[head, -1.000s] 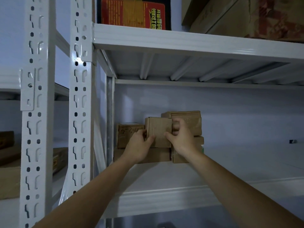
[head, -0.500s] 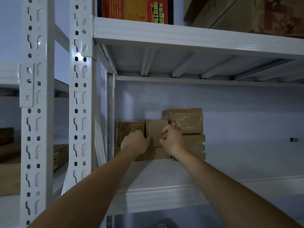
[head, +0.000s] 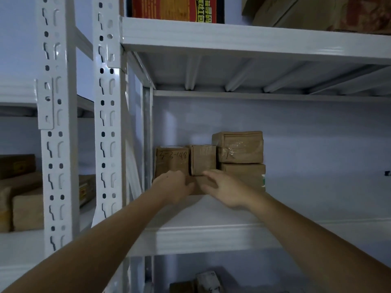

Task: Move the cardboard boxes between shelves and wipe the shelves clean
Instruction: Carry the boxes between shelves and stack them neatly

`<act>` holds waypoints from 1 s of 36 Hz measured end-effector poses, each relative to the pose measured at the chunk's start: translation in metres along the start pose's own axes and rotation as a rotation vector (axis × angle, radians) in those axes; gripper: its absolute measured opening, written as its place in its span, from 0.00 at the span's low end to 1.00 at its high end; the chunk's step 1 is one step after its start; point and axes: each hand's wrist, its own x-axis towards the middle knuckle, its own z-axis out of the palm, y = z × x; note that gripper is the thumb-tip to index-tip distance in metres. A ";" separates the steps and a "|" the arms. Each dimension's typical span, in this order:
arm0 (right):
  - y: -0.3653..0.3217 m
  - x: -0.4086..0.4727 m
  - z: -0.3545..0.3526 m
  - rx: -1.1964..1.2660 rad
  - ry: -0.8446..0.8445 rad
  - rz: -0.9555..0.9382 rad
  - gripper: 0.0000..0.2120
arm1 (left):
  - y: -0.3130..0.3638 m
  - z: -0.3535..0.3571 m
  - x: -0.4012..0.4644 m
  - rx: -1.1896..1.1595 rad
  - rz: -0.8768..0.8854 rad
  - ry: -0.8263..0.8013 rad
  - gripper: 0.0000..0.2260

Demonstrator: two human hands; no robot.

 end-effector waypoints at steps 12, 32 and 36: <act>-0.023 -0.065 0.002 -0.160 -0.278 -0.166 0.33 | 0.009 -0.023 -0.127 0.098 0.016 -0.135 0.26; -0.244 -0.109 0.094 -0.036 -0.345 -0.442 0.33 | -0.134 -0.105 -0.341 0.227 -0.170 -0.057 0.25; -0.310 -0.112 0.129 -0.024 -0.364 -0.453 0.33 | -0.191 -0.126 -0.395 0.229 -0.250 -0.089 0.26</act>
